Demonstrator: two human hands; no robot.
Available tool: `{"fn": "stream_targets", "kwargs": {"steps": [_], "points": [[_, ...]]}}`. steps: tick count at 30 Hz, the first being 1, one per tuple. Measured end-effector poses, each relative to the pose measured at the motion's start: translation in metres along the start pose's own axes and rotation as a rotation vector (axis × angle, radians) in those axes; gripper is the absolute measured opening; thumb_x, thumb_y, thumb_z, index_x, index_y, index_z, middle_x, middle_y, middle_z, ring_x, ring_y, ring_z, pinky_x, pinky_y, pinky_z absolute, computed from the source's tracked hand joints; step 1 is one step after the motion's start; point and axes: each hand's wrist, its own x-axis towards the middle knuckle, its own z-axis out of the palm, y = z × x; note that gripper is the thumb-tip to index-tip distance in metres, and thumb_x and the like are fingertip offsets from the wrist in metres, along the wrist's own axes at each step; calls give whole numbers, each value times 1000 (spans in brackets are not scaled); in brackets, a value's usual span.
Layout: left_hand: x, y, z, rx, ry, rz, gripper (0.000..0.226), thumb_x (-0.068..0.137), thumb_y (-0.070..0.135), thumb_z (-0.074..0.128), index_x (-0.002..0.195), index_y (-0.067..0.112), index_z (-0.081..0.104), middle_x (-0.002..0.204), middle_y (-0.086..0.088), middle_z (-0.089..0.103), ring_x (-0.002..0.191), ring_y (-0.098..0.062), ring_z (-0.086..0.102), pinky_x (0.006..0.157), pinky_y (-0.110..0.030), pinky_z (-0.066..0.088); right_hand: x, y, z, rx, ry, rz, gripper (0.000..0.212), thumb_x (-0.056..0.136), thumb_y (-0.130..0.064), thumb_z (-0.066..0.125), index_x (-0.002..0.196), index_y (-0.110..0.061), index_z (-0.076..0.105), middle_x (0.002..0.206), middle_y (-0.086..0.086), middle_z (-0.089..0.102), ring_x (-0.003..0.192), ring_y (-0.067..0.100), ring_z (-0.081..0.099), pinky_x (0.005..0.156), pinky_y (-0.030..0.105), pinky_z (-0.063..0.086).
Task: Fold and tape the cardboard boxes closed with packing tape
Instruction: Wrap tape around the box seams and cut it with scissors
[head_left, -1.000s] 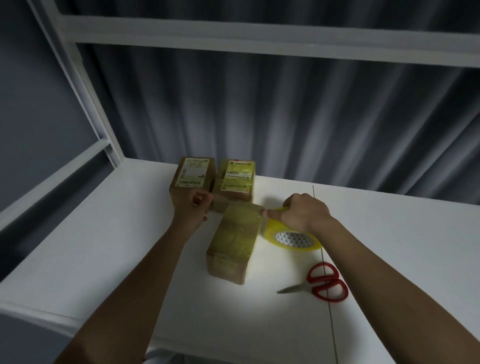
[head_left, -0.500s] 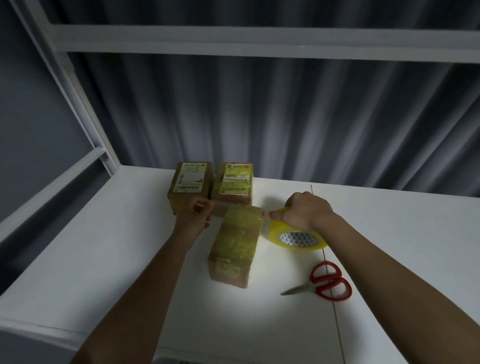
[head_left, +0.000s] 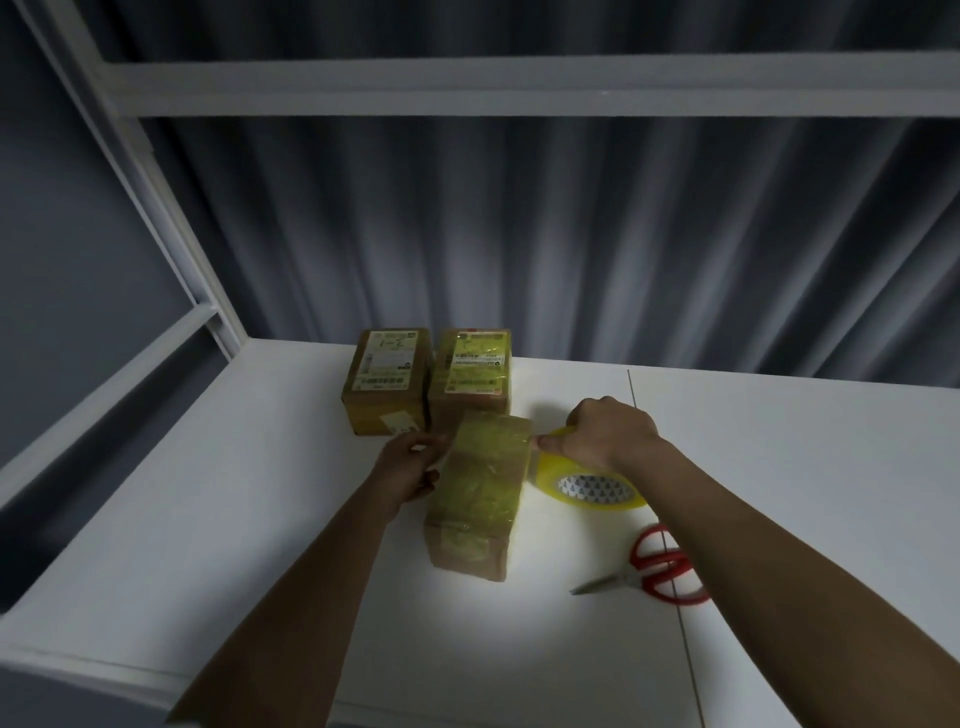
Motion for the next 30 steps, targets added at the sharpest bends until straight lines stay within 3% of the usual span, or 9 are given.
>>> {"fn": "stream_targets", "kwargs": {"steps": [6, 10, 13, 16, 19, 22, 24, 27, 30], "points": [[-1, 6, 7, 144, -68, -22, 29, 96, 32, 50, 120, 15, 53, 91, -7, 61, 73, -19, 58, 62, -25, 47, -2, -4, -3, -59, -1, -25, 64, 84, -72, 43, 109, -17, 65, 111, 3, 62, 102, 24, 58, 76, 30, 40], [7, 11, -6, 680, 64, 298, 33, 88, 38, 62, 114, 18, 55, 103, 1, 62, 97, -24, 60, 83, -38, 49, -6, -2, -5, -83, 11, -35, 63, 85, -71, 41, 110, -18, 64, 110, 3, 63, 101, 24, 59, 77, 30, 41], [-13, 28, 9, 601, 66, 390, 27, 98, 36, 44, 110, 17, 58, 108, -5, 61, 108, -28, 58, 87, -35, 45, -6, 1, -5, -94, 11, -42, 63, 86, -70, 41, 111, -18, 64, 111, 3, 64, 102, 23, 59, 77, 30, 41], [-31, 28, 32, 502, -144, 235, 48, 101, 44, 24, 146, 27, 26, 140, -6, 43, 129, -26, 42, 102, -34, 32, -6, 1, -1, -75, 8, -47, 64, 86, -71, 41, 112, -18, 64, 113, 3, 63, 104, 24, 59, 79, 31, 42], [-30, 23, 32, 531, -201, 153, 57, 99, 50, 21, 150, 36, -3, 153, -9, 28, 135, -26, 35, 109, -37, 27, -3, 1, 7, 6, 9, -26, 66, 84, -72, 41, 112, -18, 65, 113, 3, 64, 103, 25, 60, 79, 31, 44], [-28, 31, 29, 722, -213, 75, 58, 100, 50, 16, 150, 30, -6, 149, -15, 32, 130, -30, 41, 106, -40, 31, -3, 0, 10, 46, 10, -18, 65, 83, -73, 42, 109, -19, 66, 110, 3, 65, 99, 24, 60, 75, 30, 43], [-36, 33, 39, 931, -100, 205, 56, 101, 43, 23, 148, 31, -6, 144, -16, 36, 127, -32, 43, 104, -47, 38, -4, 0, 7, 50, 18, -26, 64, 82, -72, 42, 109, -20, 67, 109, 2, 65, 96, 23, 61, 74, 29, 42], [-42, 32, 58, 1168, -8, 421, 57, 99, 42, 32, 146, 34, -1, 156, -6, 11, 142, -36, 17, 108, -56, 30, -5, 2, 7, 49, 7, -29, 63, 82, -72, 42, 108, -20, 67, 108, 2, 66, 95, 22, 61, 74, 29, 42], [-47, 30, 67, 1215, -208, 207, 82, 91, 63, 34, 147, 31, -17, 157, -6, -19, 144, -37, -10, 113, -61, 10, -7, 3, 8, 66, -6, -22, 64, 81, -73, 43, 106, -19, 66, 107, 1, 65, 95, 22, 61, 75, 30, 43]]}}
